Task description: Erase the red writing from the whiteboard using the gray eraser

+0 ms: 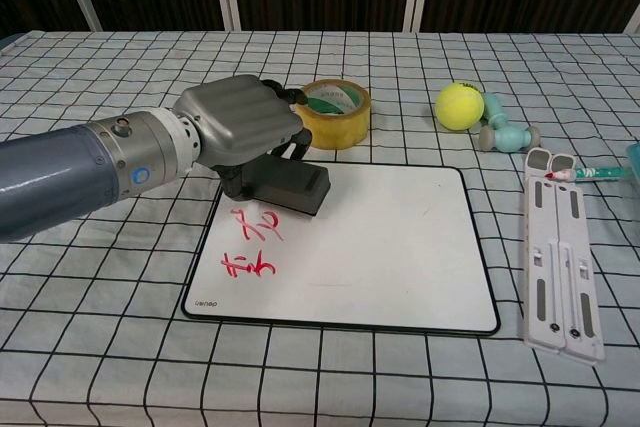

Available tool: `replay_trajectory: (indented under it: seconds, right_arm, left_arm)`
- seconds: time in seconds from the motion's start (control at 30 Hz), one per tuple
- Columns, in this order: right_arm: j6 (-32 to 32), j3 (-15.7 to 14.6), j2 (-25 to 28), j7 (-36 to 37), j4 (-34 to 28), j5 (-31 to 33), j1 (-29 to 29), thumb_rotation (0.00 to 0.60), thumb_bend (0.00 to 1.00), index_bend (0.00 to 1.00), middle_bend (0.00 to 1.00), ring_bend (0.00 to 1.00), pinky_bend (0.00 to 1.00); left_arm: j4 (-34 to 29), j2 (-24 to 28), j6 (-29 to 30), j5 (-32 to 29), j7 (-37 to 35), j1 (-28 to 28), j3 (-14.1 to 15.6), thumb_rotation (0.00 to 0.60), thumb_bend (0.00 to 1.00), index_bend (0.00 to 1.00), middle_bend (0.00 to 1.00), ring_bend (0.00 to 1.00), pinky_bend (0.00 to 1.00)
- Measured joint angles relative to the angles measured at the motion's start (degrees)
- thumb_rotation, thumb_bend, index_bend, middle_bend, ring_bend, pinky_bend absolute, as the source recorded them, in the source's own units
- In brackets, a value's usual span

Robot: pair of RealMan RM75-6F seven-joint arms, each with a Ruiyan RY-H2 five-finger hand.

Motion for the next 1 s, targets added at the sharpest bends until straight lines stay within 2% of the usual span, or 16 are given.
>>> replay_trajectory:
  seconds: [0.4,0.8,1.0]
  right_arm:
    - [0.00,-0.01,0.00,-0.07,-0.04,-0.02,0.00,0.600,0.09,0.04,0.09,0.19,0.22]
    - [0.04,-0.03,0.10,0.02,-0.12,-0.28,0.05,0.600,0.09,0.04,0.09,0.19,0.22]
    - [0.01,-0.01,0.06,0.16,-0.08,-0.10,0.01,0.600,0.09,0.04,0.09,0.19,0.23]
  left_arm:
    - [1.44,-1.61,0.37,-0.87,-0.87,-0.32,1.72,0.600,0.36,0.45,0.50,0.00,0.11]
    - [-6.51,2.50,3.49,-1.73,1.33,1.30,4.63,0.600,0.36,0.45,0.50,0.00,0.11]
    - [-9.85,4.05,4.15,-2.08,2.63,1.99,7.04,0.600,0.36,0.45,0.50,0.00,0.11]
